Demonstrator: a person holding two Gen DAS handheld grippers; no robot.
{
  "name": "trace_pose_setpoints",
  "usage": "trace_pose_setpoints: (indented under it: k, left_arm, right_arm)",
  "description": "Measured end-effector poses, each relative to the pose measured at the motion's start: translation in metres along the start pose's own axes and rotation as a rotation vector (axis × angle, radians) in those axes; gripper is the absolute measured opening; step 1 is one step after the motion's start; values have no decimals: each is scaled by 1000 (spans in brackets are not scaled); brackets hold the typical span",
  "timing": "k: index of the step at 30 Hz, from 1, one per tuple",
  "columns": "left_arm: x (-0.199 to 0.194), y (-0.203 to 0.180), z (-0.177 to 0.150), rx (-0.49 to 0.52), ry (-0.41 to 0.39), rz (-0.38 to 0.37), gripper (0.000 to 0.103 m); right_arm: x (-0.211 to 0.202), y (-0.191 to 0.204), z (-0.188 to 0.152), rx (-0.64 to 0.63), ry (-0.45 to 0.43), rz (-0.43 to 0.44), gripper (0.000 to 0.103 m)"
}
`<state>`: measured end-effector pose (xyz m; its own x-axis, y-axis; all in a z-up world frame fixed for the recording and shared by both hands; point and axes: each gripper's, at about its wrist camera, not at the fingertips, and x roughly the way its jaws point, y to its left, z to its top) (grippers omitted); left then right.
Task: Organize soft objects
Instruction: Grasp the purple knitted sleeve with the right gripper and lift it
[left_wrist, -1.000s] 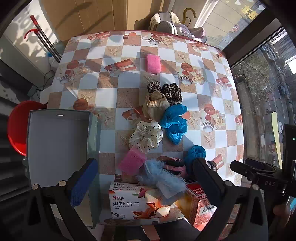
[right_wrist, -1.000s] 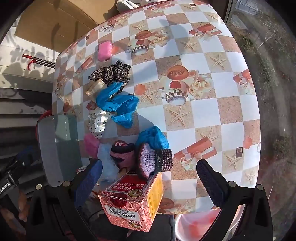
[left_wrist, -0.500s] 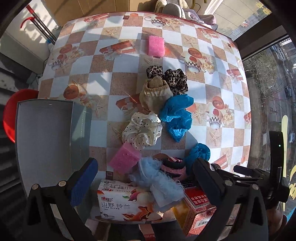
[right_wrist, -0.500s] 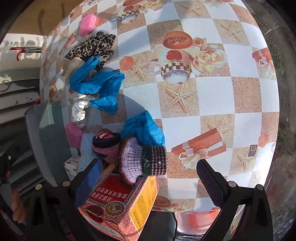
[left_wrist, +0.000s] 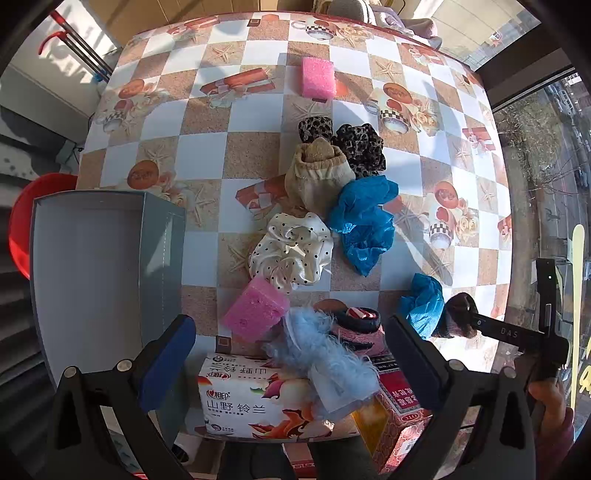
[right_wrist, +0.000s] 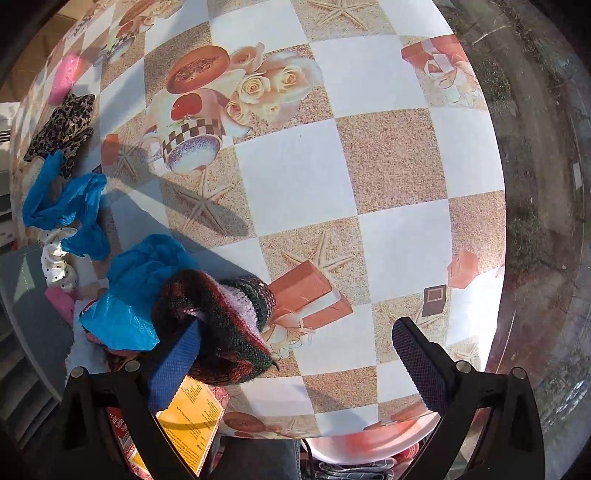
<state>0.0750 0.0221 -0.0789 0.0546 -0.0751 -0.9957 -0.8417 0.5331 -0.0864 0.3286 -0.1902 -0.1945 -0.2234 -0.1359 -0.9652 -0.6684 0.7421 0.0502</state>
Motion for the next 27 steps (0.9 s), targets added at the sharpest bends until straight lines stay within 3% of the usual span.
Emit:
trace_pose_setpoints:
  k: [6,8,16,20,23,27]
  left_arm:
    - [1,-4,3,27,-1,9,103]
    - [1,-4,6,30,-5,15,103]
    - [-2,-3,19,42,-25,46,103]
    - [-2,-4,22,49,-24,57,103]
    - [-2,-5,23,52,-25,67,103]
    - [1,-3,23,49,-21,78,103]
  right_arm:
    - [-8,-27,-8,72,-65,63,102]
    - [7,-15,-8,65,-52,151,102]
    - [33,41,-13,-8,28,292,102]
    - [49,38,-7,44,41,273,102]
    - [33,21,0,60,-66,124,102]
    - [10,-12,10,136,-164,25,102]
